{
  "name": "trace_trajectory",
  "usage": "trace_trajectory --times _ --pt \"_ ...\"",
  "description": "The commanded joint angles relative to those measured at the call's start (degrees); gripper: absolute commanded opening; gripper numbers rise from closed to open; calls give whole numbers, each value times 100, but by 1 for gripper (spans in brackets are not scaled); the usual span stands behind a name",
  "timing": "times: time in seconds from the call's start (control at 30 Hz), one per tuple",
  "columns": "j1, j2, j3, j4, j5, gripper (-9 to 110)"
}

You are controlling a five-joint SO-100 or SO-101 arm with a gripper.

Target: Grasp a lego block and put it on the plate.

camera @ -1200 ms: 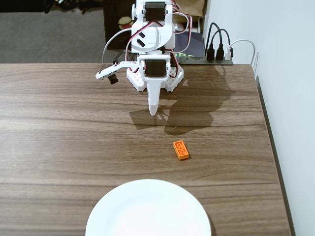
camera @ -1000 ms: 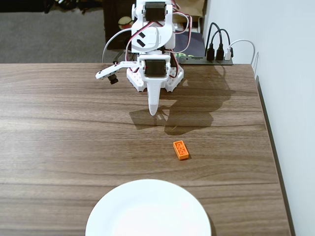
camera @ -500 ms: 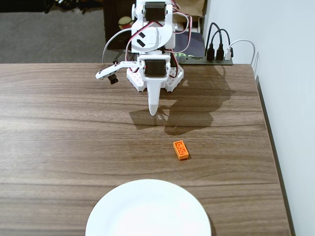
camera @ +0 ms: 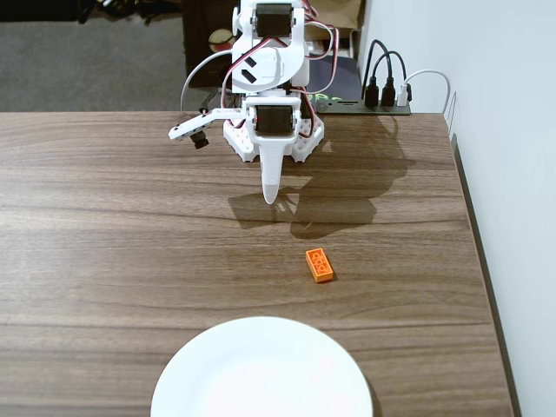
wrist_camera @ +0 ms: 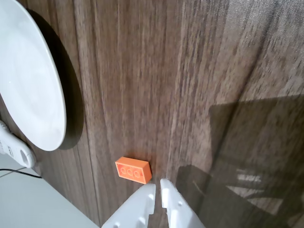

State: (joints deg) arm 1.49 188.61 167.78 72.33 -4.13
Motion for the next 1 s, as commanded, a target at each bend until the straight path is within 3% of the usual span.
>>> trace_trajectory --times 0.0,0.97 --pt "-35 -9 -35 26 -18 1" --pt "-114 -193 -62 -97 -79 1"
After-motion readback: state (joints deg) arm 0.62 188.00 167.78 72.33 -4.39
